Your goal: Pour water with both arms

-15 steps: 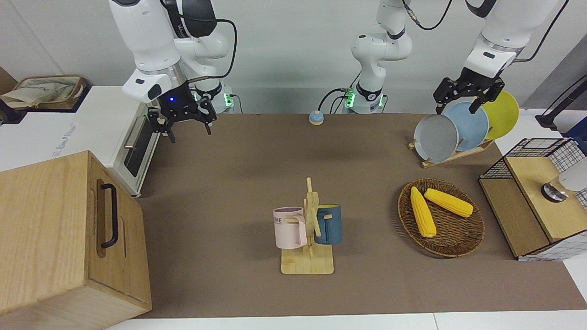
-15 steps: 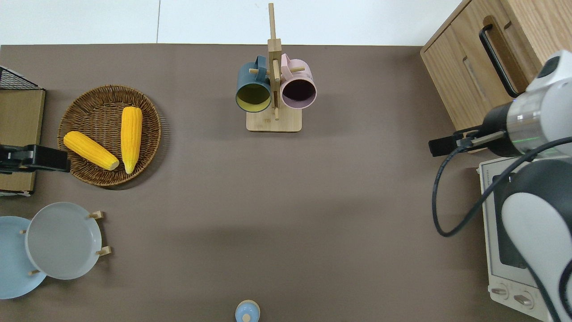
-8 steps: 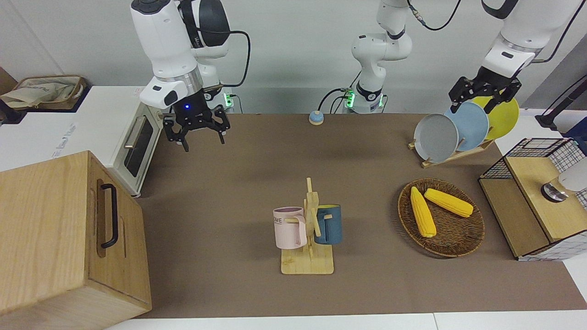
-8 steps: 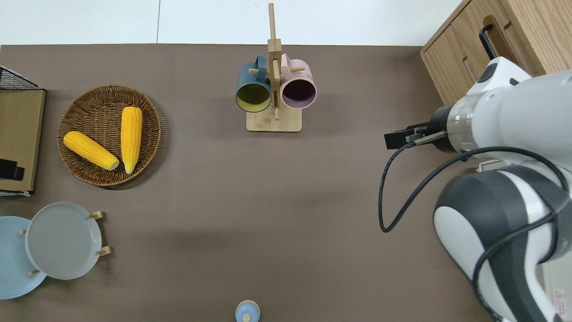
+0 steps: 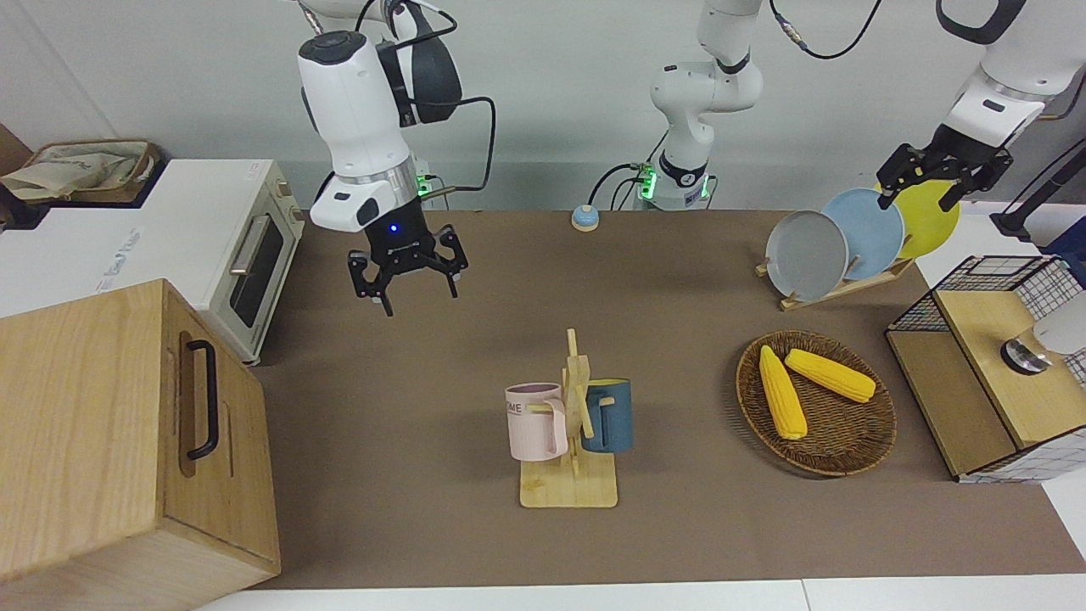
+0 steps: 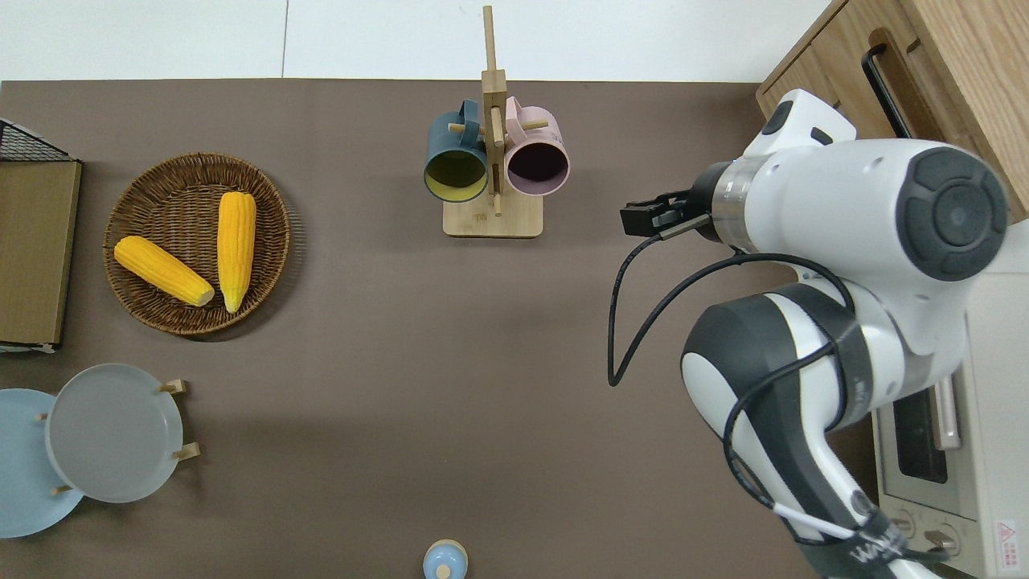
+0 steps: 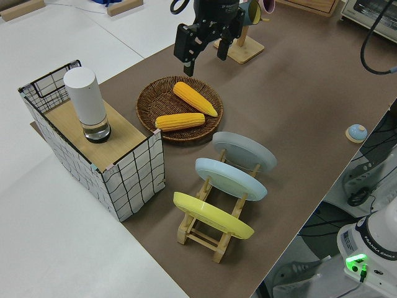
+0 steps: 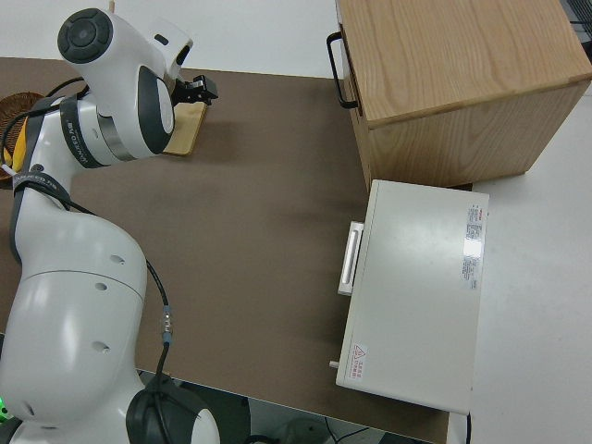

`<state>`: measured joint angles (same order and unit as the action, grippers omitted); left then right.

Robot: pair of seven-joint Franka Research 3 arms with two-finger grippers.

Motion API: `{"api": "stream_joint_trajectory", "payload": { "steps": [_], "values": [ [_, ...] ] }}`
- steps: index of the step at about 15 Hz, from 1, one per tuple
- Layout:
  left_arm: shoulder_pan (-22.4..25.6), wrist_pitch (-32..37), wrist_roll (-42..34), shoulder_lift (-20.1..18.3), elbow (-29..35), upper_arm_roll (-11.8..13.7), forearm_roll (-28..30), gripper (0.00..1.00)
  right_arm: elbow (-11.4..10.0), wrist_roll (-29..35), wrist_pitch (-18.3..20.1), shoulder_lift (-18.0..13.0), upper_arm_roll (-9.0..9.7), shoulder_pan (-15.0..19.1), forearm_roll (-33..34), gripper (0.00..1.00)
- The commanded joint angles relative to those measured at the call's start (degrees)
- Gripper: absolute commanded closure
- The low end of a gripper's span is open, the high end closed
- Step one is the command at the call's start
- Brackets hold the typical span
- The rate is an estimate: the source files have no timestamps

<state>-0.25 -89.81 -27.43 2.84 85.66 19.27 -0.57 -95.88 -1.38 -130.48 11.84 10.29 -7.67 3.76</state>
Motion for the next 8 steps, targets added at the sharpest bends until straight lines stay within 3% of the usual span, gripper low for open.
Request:
{"api": "stream_joint_trajectory", "payload": {
  "steps": [1, 4, 8],
  "values": [
    [1.0, -2.2, -5.1, 1.6, -1.6, 2.5, 0.7, 0.01, 1.8, -2.2, -4.0, 3.6, 1.93, -0.2, 5.5, 0.013],
    [4.0, -4.7, -8.2, 2.7, -1.6, 2.6, 1.4, 0.01, 4.7, -5.5, -5.3, 6.8, 2.63, -1.6, 11.2, 0.013],
    [9.6, -9.2, -14.5, 4.8, -1.8, 2.5, 6.9, 0.01, 7.7, -9.4, -5.3, 8.7, 3.51, -2.4, 15.1, 0.013]
  ]
}}
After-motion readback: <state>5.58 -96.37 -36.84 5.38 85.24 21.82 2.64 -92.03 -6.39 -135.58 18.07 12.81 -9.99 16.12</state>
